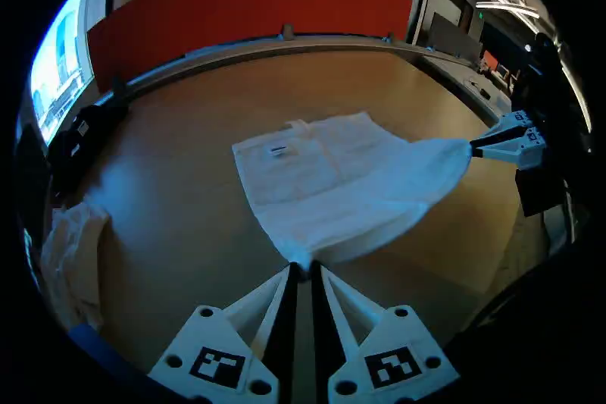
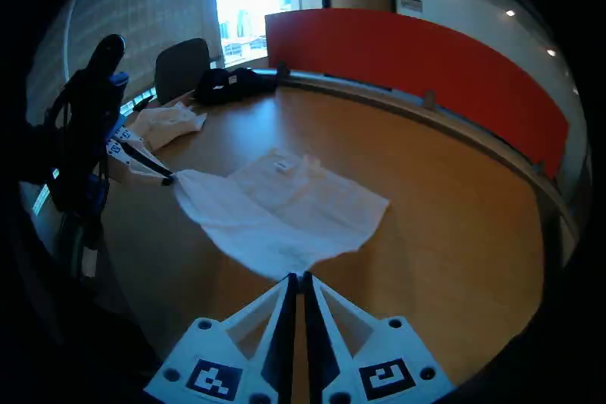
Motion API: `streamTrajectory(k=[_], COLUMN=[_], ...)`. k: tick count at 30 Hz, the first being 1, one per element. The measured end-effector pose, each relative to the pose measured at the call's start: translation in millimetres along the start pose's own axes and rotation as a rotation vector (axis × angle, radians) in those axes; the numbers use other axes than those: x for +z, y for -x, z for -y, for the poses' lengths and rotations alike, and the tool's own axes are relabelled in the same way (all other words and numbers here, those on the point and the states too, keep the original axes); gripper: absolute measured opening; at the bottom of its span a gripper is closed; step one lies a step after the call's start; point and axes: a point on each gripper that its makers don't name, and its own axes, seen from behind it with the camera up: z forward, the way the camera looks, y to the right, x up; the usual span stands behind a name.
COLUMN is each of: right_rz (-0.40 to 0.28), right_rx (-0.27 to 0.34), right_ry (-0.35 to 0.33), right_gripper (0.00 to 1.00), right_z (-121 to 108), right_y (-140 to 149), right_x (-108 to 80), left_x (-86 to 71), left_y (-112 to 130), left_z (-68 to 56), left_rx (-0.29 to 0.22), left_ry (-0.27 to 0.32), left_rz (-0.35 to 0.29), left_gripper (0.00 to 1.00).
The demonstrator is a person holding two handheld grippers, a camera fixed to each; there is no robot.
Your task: Fold towel
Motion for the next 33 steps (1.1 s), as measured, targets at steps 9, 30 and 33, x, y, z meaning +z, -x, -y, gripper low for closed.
streamTrajectory(k=[9,30,33], right_rz=[0.008,0.017,0.018], right_rx=[0.003,-0.003,-0.004], right_ry=[-0.013,-0.025,-0.023], right_gripper=[0.07,0.07,0.06], right_z=[6,10,7], right_y=[-5,-11,-13], right_x=[-21.4,-31.9,-29.4], left_x=[-24.1,-37.9,-34.5], left_y=[-2,0,-4], left_z=[-11.9,-23.1,-22.5], left_rx=[-0.014,-0.04,-0.04], left_ry=[0.01,0.021,0.025], left_rz=[0.002,0.002,0.0], left_gripper=[0.13,0.13,0.13])
